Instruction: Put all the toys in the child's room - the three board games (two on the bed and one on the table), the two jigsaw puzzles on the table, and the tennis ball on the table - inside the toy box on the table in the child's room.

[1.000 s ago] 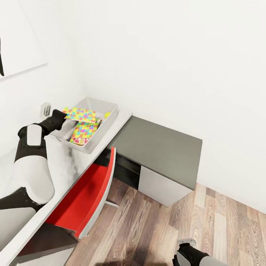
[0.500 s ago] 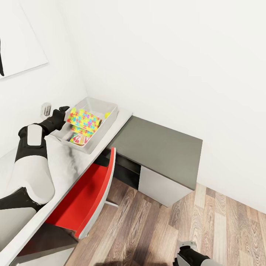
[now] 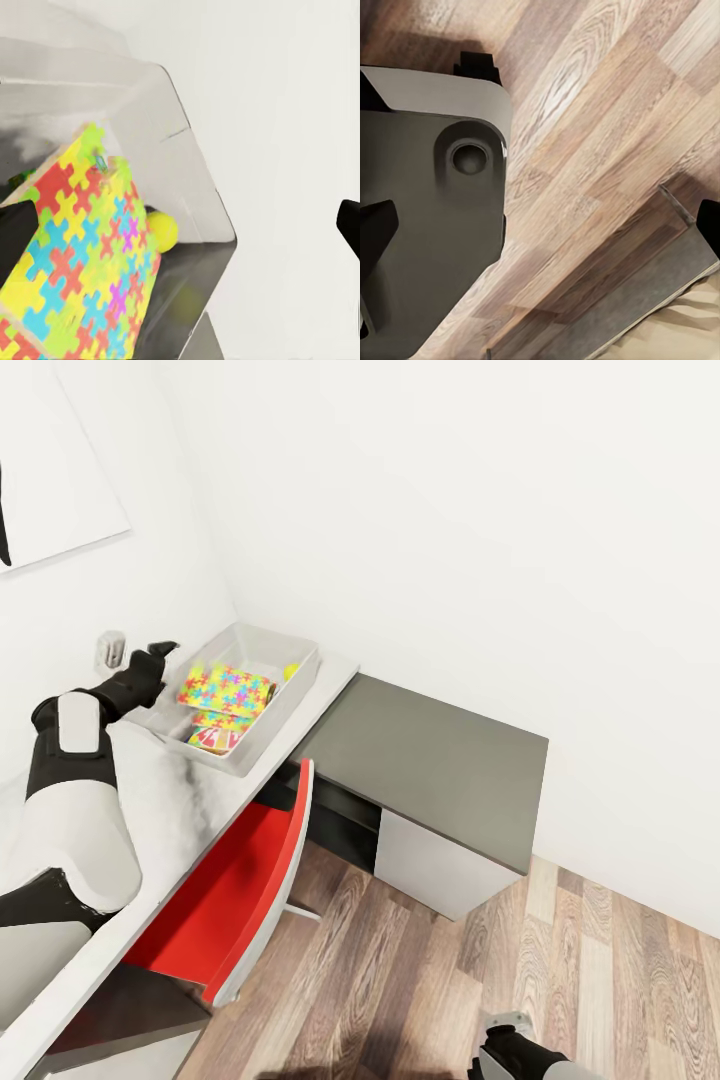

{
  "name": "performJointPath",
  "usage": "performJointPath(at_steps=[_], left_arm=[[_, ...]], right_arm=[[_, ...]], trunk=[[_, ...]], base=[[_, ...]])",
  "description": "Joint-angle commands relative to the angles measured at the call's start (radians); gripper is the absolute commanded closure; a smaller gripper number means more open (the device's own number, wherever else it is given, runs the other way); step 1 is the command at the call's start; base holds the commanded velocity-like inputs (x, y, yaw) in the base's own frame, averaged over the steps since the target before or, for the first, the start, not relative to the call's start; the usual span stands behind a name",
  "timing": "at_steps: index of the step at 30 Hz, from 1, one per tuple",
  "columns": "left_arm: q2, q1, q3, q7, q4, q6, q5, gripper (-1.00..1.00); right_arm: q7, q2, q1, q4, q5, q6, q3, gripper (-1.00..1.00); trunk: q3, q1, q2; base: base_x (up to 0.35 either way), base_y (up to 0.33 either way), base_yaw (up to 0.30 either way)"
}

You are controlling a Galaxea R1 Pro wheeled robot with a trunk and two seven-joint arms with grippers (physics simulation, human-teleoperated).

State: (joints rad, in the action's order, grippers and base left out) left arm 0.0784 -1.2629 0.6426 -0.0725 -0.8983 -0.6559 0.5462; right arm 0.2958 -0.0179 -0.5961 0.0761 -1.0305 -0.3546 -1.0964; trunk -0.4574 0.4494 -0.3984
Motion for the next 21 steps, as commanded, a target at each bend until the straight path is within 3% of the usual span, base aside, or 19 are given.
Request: performJointPath(at_steps=[1,3,7,9,11,14,21], left_arm=[[0.007,-0.001,0.003,-0.005,-0.017,-0.024,-0.002,-1.00],[0.035,-0.001,0.004,-0.005,-0.051,-0.074,-0.002,-1.00],[0.117,-0.001,0.005,-0.005,-0.101,-0.156,-0.001,-1.00],[0.134,-0.001,0.005,-0.005,-0.125,-0.170,0.000,-1.00],[0.145,-0.001,0.004,-0.007,-0.151,-0.196,0.000,-1.00],[0.160,-0.001,0.006,-0.015,-0.228,-0.315,0.001,-1.00],[0.163,0.013,-0.002,-0.018,-0.283,-0.384,0.007,-1.00]], right_arm=[[0.006,0.000,-0.001,0.002,-0.008,-0.005,-0.008,-1.00],[0.006,0.000,-0.001,0.003,-0.008,-0.005,-0.008,-1.00],[0.006,-0.004,-0.001,0.005,-0.006,-0.004,-0.009,-1.00],[0.007,-0.011,-0.001,0.005,0.006,-0.004,-0.008,-1.00],[0.007,-0.019,-0.001,0.005,0.024,-0.004,-0.008,-1.00],[0.008,-0.033,-0.001,0.005,0.060,-0.004,-0.008,-1.00],[0.008,-0.039,-0.001,0.005,0.071,-0.003,-0.007,-1.00]], trunk=[[-0.002,0.001,-0.002],[-0.002,0.001,-0.002],[-0.002,0.001,-0.002],[-0.002,0.001,-0.002],[-0.002,0.001,-0.002],[-0.002,0.001,-0.002],[-0.002,0.001,-0.002]], base=[[0.000,0.000,0.000],[0.000,0.000,0.000],[0.000,0.000,0.000],[0.000,0.000,0.000],[0.000,0.000,0.000],[0.000,0.000,0.000],[0.000,0.000,0.000]])
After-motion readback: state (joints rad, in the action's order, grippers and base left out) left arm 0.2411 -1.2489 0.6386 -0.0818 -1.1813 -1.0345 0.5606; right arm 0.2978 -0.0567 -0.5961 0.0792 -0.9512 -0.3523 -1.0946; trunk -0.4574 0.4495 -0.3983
